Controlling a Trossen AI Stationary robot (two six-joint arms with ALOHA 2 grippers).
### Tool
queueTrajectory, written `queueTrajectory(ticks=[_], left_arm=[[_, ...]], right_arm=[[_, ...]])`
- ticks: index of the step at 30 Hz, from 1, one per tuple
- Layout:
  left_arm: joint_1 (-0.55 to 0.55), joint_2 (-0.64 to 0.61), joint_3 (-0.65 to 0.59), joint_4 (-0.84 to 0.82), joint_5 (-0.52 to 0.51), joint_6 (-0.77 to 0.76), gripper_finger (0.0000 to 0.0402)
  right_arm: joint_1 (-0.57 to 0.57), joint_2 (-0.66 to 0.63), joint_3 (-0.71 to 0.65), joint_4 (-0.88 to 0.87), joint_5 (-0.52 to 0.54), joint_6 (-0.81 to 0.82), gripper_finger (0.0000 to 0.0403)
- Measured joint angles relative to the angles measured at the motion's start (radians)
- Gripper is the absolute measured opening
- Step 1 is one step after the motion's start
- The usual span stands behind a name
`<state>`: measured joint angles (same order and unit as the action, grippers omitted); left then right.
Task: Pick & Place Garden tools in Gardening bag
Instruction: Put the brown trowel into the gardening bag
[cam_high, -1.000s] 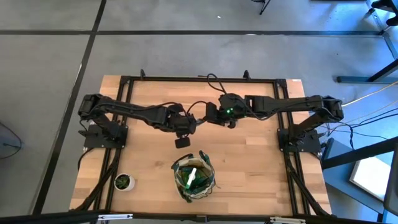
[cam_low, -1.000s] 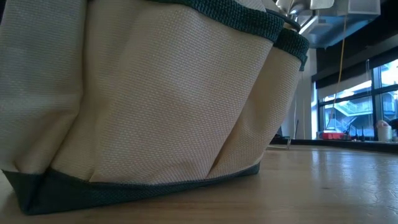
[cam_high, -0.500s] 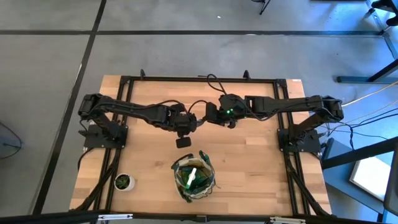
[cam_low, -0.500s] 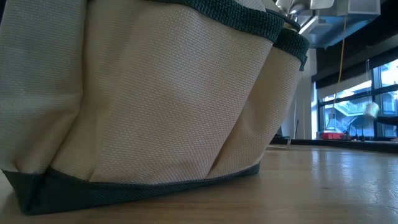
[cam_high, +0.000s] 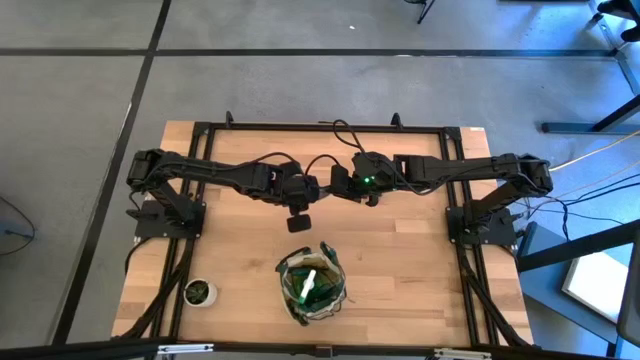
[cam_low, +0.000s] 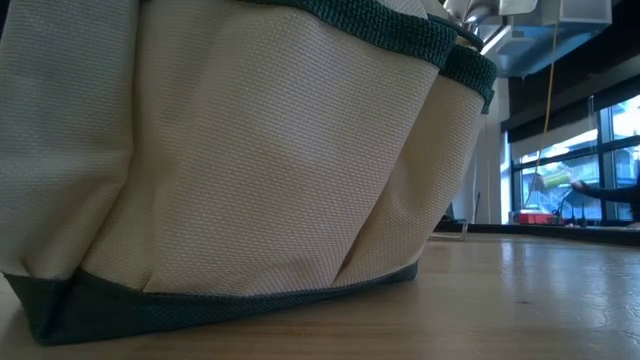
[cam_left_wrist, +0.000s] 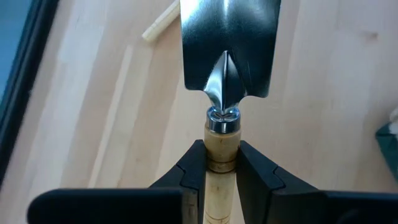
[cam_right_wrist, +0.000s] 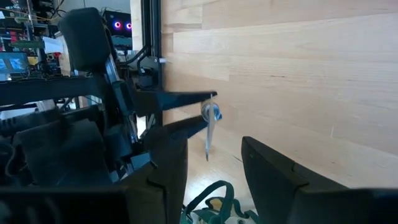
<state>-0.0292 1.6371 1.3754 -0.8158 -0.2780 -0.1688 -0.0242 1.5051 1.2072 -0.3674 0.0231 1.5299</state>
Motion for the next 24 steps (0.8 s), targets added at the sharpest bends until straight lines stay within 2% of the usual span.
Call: queueTrajectory(ticks=[5,24], left_arm=[[-0.002,0.000,0.000,0.005,0.037,0.031,0.0050],[-0.003,0.000,0.000,0.057,0.036,0.075,0.0050]], right_arm=[[0.001,0.000,0.000,0.000,0.011,0.000,0.0154],[0.005,0.019,0.000,0.021,0.029,0.000,0.0154]])
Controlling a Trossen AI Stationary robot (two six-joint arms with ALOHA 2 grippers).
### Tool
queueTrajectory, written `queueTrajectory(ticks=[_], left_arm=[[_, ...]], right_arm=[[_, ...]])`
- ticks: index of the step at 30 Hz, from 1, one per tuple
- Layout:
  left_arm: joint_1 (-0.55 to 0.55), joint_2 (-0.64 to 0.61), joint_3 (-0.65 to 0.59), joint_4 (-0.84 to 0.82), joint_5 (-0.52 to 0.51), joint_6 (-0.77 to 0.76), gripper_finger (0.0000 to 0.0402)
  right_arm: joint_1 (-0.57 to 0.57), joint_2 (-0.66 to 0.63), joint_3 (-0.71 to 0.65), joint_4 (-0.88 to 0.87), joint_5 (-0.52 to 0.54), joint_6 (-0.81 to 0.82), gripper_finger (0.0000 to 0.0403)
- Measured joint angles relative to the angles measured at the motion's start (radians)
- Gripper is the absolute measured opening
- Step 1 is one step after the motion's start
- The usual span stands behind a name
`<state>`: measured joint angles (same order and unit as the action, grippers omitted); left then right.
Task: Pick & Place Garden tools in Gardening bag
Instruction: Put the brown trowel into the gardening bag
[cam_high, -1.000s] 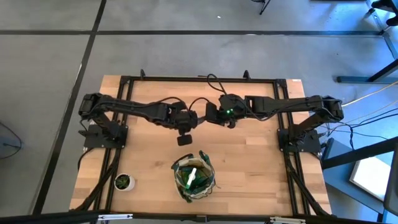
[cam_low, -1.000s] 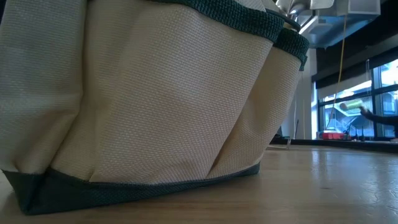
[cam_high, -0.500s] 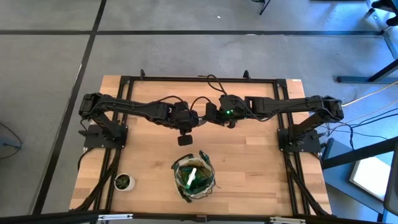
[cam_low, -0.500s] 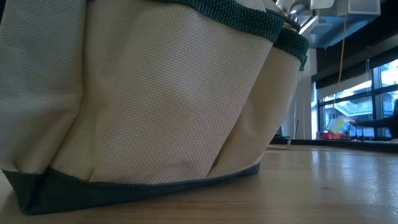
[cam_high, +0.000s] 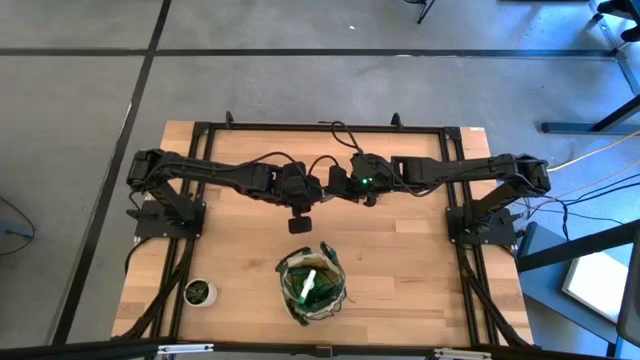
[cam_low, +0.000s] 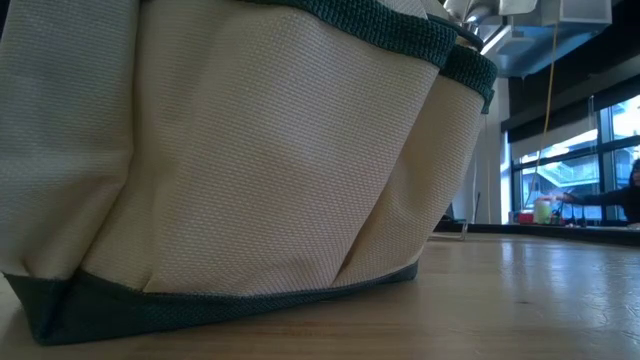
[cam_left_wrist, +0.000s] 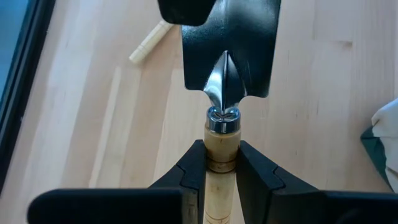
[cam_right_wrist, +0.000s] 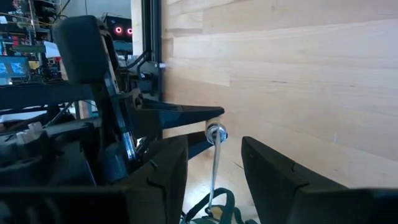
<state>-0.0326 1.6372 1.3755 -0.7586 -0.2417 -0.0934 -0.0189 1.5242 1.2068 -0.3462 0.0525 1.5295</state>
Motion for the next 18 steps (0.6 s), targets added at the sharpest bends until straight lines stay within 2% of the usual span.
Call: queueTrajectory(ticks=[7,18], left_arm=[[0.000,0.000,0.000,0.000,0.000,0.012,0.0050],[0.002,0.000,0.000,0.025,-0.002,0.045,0.0050]], right_arm=[[-0.001,0.000,0.000,-0.011,0.000,0.000,0.0143],[-0.002,0.000,0.000,-0.014,-0.010,-0.018,0.0065]])
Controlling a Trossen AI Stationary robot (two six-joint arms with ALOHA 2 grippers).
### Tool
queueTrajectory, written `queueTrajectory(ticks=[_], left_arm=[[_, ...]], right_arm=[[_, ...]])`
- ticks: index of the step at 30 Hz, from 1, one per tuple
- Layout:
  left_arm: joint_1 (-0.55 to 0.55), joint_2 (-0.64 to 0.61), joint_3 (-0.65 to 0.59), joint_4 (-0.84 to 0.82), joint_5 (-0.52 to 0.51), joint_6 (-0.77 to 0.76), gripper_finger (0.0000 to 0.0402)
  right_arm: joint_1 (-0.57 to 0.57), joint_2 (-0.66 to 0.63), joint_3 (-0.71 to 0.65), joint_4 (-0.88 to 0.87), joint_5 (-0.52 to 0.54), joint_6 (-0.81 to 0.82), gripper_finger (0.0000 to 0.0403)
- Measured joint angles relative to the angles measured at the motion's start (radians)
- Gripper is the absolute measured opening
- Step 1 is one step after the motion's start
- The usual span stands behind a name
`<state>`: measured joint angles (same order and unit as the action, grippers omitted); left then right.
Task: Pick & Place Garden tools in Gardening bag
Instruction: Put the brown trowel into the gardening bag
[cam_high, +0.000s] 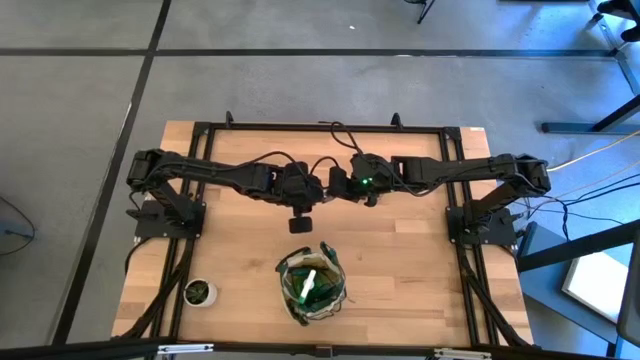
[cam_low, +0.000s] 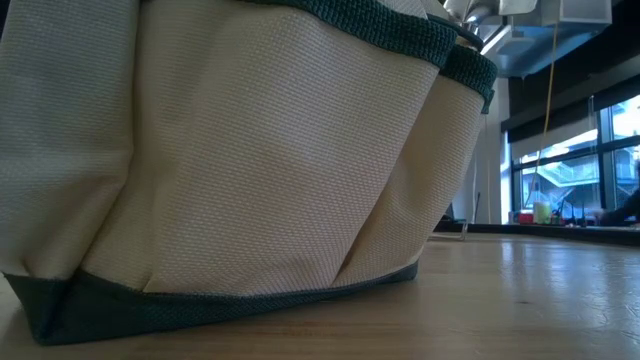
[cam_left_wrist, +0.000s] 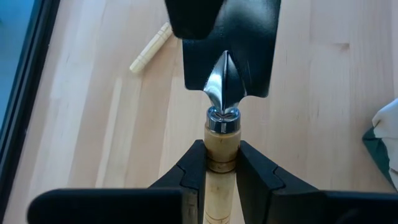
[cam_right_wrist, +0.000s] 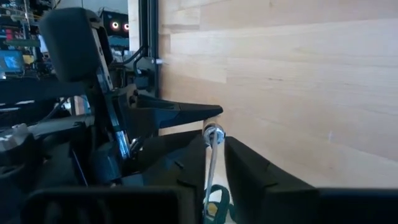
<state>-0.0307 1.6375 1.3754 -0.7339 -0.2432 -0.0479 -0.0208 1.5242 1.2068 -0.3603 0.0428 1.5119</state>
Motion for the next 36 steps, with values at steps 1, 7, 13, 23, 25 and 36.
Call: queueTrajectory(ticks=[1,7,13,23,25,36], left_arm=[[0.000,0.000,0.000,0.004,0.000,0.000,0.0050],[0.000,0.000,0.000,0.004,-0.007,0.002,0.0050],[-0.001,0.000,0.000,0.006,-0.014,-0.001,0.0050],[-0.001,-0.011,0.002,-0.173,-0.047,-0.125,0.0152],[-0.001,-0.014,0.002,-0.191,-0.056,-0.140,0.0160],[-0.008,-0.082,0.000,-0.246,-0.077,-0.192,0.0156]], right_arm=[[0.000,0.000,0.000,0.000,-0.008,-0.001,0.0057],[-0.002,0.000,0.000,-0.018,-0.041,-0.024,0.0007],[-0.002,0.000,0.000,-0.037,-0.047,-0.025,0.0003],[0.003,-0.006,0.000,-0.042,-0.146,-0.035,0.0001],[0.009,-0.012,0.000,-0.044,-0.172,-0.036,0.0001],[0.024,-0.065,0.000,-0.094,-0.199,-0.039,0.0000]])
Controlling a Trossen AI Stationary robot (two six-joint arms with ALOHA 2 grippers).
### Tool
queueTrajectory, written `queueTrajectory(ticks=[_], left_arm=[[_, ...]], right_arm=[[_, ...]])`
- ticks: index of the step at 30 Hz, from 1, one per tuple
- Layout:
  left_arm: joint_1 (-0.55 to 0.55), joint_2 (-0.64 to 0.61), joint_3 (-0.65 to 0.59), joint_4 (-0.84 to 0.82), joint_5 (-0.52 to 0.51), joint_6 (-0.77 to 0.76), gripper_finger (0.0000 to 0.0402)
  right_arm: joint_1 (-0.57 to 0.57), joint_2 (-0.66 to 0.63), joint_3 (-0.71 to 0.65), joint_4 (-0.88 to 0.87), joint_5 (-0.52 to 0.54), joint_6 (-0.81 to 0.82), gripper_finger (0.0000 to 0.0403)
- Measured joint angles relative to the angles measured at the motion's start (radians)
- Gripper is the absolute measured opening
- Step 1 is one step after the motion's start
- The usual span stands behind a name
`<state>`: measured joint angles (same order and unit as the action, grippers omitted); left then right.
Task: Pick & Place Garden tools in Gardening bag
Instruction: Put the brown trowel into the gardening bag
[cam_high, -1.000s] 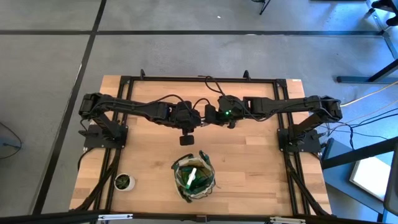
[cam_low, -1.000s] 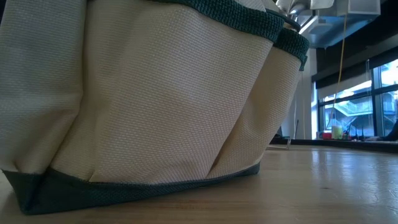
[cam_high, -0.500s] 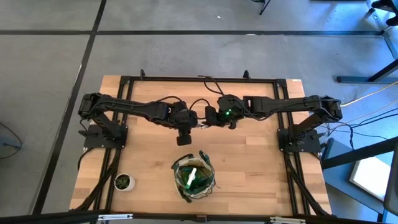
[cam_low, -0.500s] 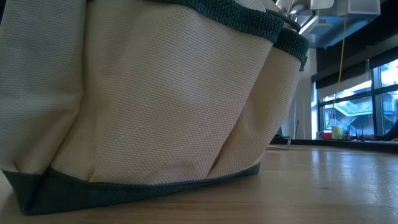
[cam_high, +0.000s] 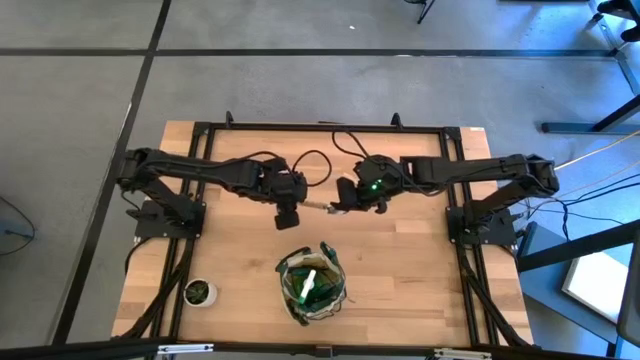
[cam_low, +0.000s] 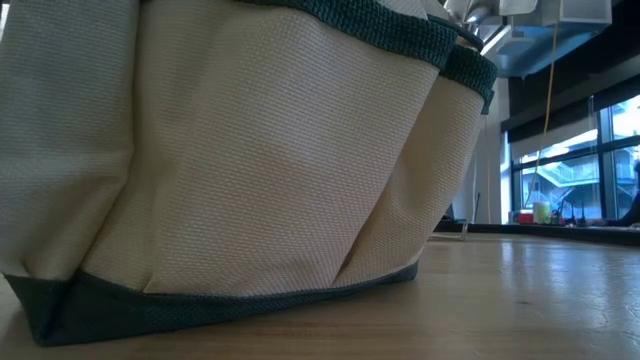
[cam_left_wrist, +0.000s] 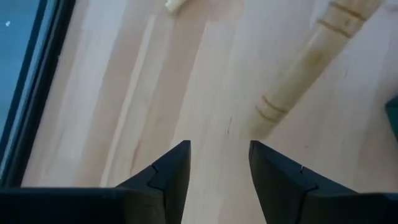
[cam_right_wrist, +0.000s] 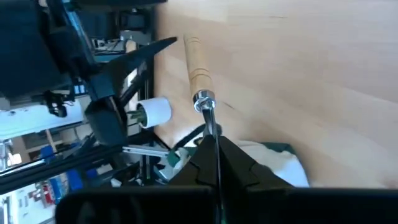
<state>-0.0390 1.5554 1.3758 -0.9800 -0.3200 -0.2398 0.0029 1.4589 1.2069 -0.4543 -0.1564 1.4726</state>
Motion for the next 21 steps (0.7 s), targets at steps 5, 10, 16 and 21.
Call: queueTrajectory(ticks=[5,10,16,21], left_arm=[[0.000,-0.033,0.000,-0.061,0.003,-0.033,0.0157],[0.011,-0.044,0.000,-0.109,0.000,-0.067,0.0157],[0.010,-0.045,-0.019,-0.126,0.012,-0.092,0.0157],[0.015,-0.045,-0.048,-0.136,0.023,-0.118,0.0157]], right_arm=[[-0.001,-0.040,0.000,-0.030,0.004,0.000,0.0000],[0.022,-0.064,0.022,-0.025,-0.122,-0.007,0.0000],[0.097,-0.058,0.160,-0.060,-0.198,-0.014,0.0000],[0.159,-0.020,0.346,-0.280,-0.194,-0.023,0.0000]])
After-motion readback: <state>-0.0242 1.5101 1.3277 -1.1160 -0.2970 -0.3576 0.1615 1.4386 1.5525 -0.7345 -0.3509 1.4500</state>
